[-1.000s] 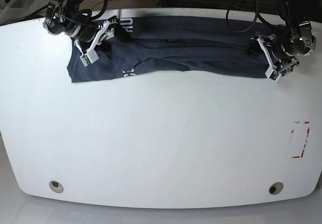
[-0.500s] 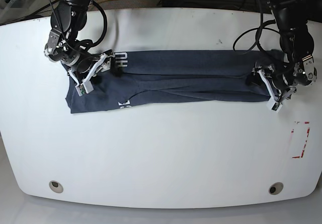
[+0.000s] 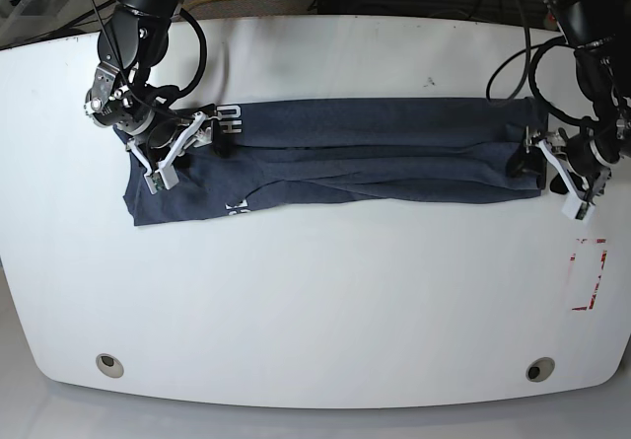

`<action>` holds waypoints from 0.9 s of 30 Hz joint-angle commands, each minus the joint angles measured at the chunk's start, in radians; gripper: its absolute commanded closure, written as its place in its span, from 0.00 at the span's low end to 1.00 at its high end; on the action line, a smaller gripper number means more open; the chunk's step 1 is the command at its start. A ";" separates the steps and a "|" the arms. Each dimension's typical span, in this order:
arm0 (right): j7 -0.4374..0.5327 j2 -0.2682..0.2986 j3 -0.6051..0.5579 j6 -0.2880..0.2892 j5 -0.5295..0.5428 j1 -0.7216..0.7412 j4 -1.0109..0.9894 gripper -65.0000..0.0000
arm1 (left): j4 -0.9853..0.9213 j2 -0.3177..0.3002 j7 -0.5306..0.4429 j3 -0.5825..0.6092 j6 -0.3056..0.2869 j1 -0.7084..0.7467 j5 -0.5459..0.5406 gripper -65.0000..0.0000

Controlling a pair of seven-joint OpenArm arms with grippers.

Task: Fold the T-shirt properly
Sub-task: 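Release with the left gripper and move it to the strip's end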

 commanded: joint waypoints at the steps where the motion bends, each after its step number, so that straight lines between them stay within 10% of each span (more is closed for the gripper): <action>1: -0.032 0.009 0.003 -0.009 -0.026 0.000 0.002 0.26 | 0.013 -0.017 -0.019 -0.001 -0.001 0.010 -0.021 0.13; 27: -0.030 -0.022 0.001 -0.009 -0.031 0.000 -0.003 0.26 | -0.216 0.012 -0.022 -0.205 -0.001 0.068 -0.179 0.13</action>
